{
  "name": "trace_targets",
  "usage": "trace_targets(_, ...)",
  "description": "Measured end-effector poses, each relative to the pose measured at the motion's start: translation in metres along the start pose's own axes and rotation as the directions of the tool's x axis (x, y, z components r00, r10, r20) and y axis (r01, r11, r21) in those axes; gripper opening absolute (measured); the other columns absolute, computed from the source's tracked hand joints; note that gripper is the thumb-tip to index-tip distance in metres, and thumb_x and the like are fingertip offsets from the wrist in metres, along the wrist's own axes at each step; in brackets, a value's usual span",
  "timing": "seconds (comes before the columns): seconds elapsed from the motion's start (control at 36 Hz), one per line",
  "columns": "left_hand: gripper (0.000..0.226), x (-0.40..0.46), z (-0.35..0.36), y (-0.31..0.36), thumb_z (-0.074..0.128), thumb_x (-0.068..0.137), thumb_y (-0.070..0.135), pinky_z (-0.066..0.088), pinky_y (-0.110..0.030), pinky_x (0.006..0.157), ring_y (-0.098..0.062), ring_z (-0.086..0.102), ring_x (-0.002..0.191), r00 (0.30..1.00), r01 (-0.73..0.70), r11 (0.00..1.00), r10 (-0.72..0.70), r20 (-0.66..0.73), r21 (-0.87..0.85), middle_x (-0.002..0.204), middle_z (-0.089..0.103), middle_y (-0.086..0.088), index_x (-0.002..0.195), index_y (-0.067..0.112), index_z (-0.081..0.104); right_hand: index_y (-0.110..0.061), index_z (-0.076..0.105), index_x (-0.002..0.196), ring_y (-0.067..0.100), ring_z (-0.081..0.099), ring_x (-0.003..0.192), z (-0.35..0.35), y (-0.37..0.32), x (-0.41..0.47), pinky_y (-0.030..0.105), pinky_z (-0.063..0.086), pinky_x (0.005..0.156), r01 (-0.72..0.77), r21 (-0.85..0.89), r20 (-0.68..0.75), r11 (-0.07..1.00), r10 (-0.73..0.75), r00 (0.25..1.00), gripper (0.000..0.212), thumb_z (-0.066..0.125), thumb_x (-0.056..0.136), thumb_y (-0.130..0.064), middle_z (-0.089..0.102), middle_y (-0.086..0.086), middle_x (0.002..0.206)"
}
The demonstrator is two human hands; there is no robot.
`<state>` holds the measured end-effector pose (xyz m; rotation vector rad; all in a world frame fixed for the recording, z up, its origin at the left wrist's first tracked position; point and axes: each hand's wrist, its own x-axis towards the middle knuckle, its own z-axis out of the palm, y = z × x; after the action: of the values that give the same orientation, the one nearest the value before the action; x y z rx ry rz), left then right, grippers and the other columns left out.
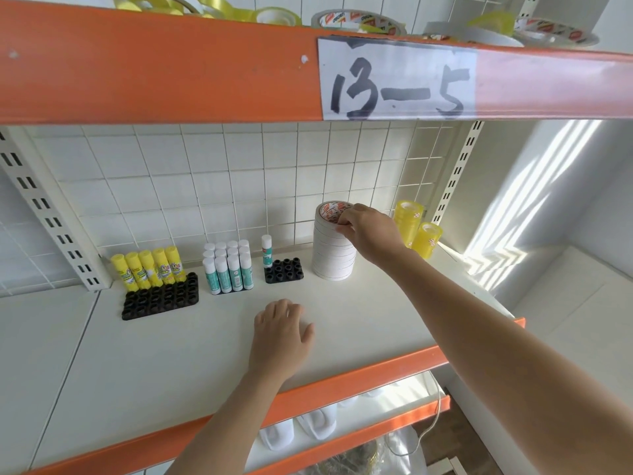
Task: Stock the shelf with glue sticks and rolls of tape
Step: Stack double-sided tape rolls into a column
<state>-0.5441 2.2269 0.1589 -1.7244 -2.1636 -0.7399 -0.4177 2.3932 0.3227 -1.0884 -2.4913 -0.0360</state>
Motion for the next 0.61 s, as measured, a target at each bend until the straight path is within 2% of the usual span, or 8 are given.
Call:
trace_targets(0.28,0.033,0.0,-0.003,0.001,0.041,0.078,0.045,0.048,-0.04,0.072,-0.025,0.057,0.086,0.998,0.017,1.0,-0.016,0.065,-0.002,0.086,0.057,0.001,0.084,0.018,0.06,-0.016,0.064,0.109,0.025,0.058,0.098,-0.003,-0.003,-0.002,0.033,0.042,0.072,-0.032,0.029,0.049,0.999,0.031,0.998,0.025,0.052,0.097,-0.034,0.059,0.002,0.113)
trace_targets(0.42,0.034,0.001,-0.005,0.0,0.041,0.079,0.045,0.047,-0.04,0.073,-0.025,0.056,0.086,0.996,0.026,1.0,-0.025,0.084,-0.008,0.087,0.057,0.001,0.085,0.018,0.06,-0.014,0.06,0.116,0.029,0.059,0.099,-0.003,-0.007,-0.005,0.038,0.05,0.076,-0.038,0.023,0.077,0.999,0.036,0.996,0.028,0.05,0.098,-0.033,0.053,0.006,0.12)
trace_targets(0.5,0.034,0.001,-0.007,0.0,0.041,0.079,0.045,0.047,-0.04,0.073,-0.025,0.057,0.087,0.994,0.03,1.0,-0.029,0.101,-0.008,0.087,0.058,0.001,0.086,0.018,0.061,-0.015,0.056,0.126,0.03,0.057,0.105,-0.005,-0.007,-0.014,0.039,0.049,0.077,-0.03,0.003,0.052,1.0,0.03,0.998,0.033,0.052,0.097,-0.031,0.05,0.008,0.126)
trace_targets(0.61,0.035,0.002,-0.012,0.002,0.041,0.077,0.046,0.048,-0.039,0.073,-0.025,0.057,0.086,0.989,0.039,0.999,-0.039,0.139,-0.002,0.087,0.058,0.001,0.085,0.019,0.061,-0.015,0.056,0.127,0.031,0.054,0.11,-0.008,-0.002,-0.032,0.042,0.049,0.081,-0.047,-0.007,0.001,0.999,0.047,0.999,0.035,0.052,0.096,-0.03,0.052,0.009,0.127)
